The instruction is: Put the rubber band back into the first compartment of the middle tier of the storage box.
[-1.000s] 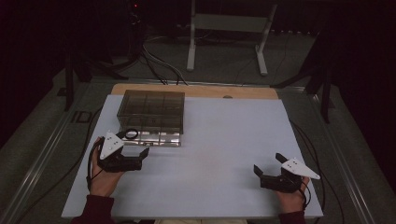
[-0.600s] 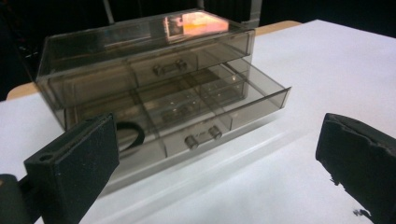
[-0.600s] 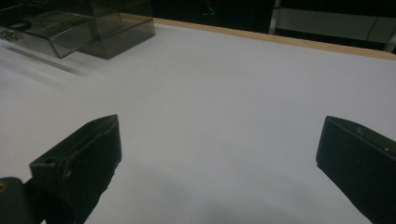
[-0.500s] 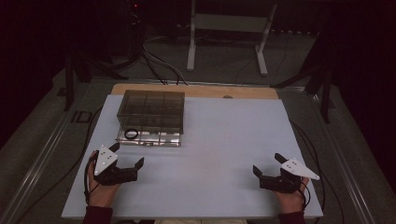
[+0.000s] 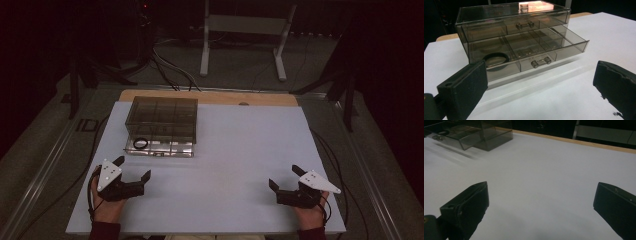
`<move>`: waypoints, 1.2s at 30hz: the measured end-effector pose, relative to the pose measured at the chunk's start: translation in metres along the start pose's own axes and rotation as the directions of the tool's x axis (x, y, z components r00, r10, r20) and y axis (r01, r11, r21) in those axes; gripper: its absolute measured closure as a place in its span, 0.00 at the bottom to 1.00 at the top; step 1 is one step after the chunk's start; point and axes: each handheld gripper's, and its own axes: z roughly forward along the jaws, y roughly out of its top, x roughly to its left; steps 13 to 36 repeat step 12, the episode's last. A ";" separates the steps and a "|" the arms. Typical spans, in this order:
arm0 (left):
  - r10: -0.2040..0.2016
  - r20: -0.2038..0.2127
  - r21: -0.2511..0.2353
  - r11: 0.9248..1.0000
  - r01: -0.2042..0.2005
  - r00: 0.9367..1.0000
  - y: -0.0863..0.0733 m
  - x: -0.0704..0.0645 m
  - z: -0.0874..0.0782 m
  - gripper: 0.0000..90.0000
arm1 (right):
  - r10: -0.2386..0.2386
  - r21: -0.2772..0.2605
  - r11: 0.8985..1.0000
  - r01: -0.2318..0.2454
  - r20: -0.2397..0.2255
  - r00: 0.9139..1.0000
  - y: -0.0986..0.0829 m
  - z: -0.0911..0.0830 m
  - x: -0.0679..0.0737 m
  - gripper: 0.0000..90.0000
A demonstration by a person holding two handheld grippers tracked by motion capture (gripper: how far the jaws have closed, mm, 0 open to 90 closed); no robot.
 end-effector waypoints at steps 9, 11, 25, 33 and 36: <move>-0.005 -0.003 0.025 1.000 0.005 1.000 -0.003 -0.001 0.004 0.00 | -0.010 0.009 1.000 0.010 -0.019 1.000 0.000 0.002 0.001 0.01; -0.002 -0.001 0.029 1.000 0.002 1.000 -0.003 -0.003 0.005 0.00 | -0.008 0.013 1.000 0.008 -0.022 1.000 0.000 0.002 0.002 0.01; -0.002 -0.001 0.029 1.000 0.002 1.000 -0.003 -0.003 0.005 0.00 | -0.008 0.013 1.000 0.008 -0.022 1.000 0.000 0.002 0.002 0.01; -0.002 -0.001 0.029 1.000 0.002 1.000 -0.003 -0.003 0.005 0.00 | -0.008 0.013 1.000 0.008 -0.022 1.000 0.000 0.002 0.002 0.01; -0.002 -0.001 0.029 1.000 0.002 1.000 -0.003 -0.003 0.005 0.00 | -0.008 0.013 1.000 0.008 -0.022 1.000 0.000 0.002 0.002 0.01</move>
